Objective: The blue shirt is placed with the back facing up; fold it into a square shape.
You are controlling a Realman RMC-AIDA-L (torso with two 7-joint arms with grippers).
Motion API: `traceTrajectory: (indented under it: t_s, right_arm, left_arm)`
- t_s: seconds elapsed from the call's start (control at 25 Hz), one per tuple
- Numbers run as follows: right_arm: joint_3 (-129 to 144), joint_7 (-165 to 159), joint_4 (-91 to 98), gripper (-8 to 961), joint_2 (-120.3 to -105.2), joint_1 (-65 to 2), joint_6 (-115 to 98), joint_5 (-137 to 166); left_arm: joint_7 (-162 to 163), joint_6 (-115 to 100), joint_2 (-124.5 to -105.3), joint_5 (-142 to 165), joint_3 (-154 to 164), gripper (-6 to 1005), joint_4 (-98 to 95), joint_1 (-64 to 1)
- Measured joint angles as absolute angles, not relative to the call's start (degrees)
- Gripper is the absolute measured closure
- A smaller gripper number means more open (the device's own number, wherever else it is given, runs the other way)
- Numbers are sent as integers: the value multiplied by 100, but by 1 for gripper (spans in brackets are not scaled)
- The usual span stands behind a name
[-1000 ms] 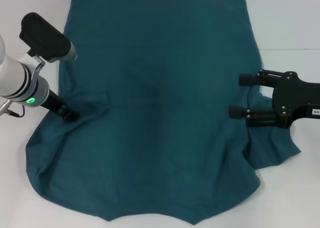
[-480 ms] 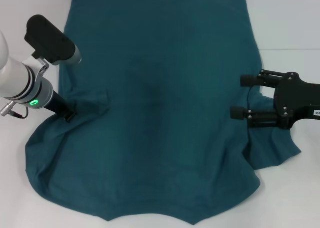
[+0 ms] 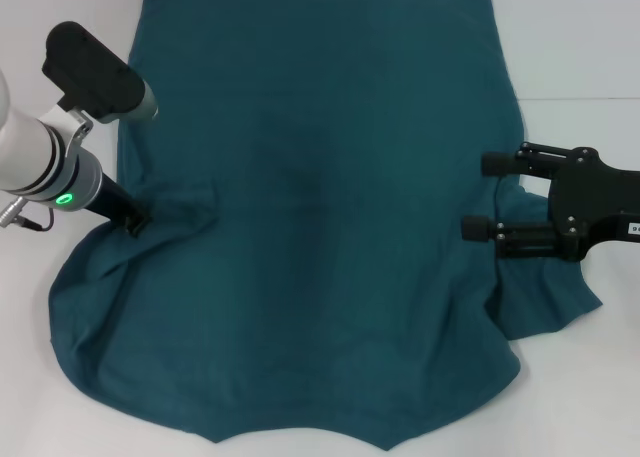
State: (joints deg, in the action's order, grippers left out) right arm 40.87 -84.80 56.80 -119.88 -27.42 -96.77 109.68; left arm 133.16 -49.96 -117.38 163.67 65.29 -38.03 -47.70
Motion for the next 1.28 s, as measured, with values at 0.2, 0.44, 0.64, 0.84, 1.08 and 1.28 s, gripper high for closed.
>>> traceTrajectory:
  t_s: [0.2, 0.44, 0.64, 0.84, 1.08, 1.28]
  right_arm:
    - [4086, -8481, 5675, 41, -11988, -2738, -9680, 10968]
    - [4086, -8481, 5675, 41, -11987, -2736, -9686, 10960]
    - [4087, -8478, 5676, 42, -11988, -2740, -9686, 10957]
    - [4079, -8438, 5678, 42, -11988, -2735, -9656, 10951]
    - [4086, -8406, 5665, 41, -11998, -2744, -9643, 10941]
    - [4101, -8403, 5661, 41, -11997, -2759, -9641, 10941]
  left_arm:
    - [13321, -5135, -11844, 16354, 6527, 964, -4464, -4490]
    - [13256, -5645, -12088, 16313, 6485, 962, -5635, -4008]
    - [12985, -5819, -12421, 16277, 6702, 959, -6572, -3483]
    - [12998, -5530, -12438, 16169, 7405, 957, -6803, -3046]
    - [13158, -5129, -12419, 16206, 7548, 954, -6766, -2908]
    - [13252, -5074, -12398, 16218, 7254, 952, -6603, -3055]
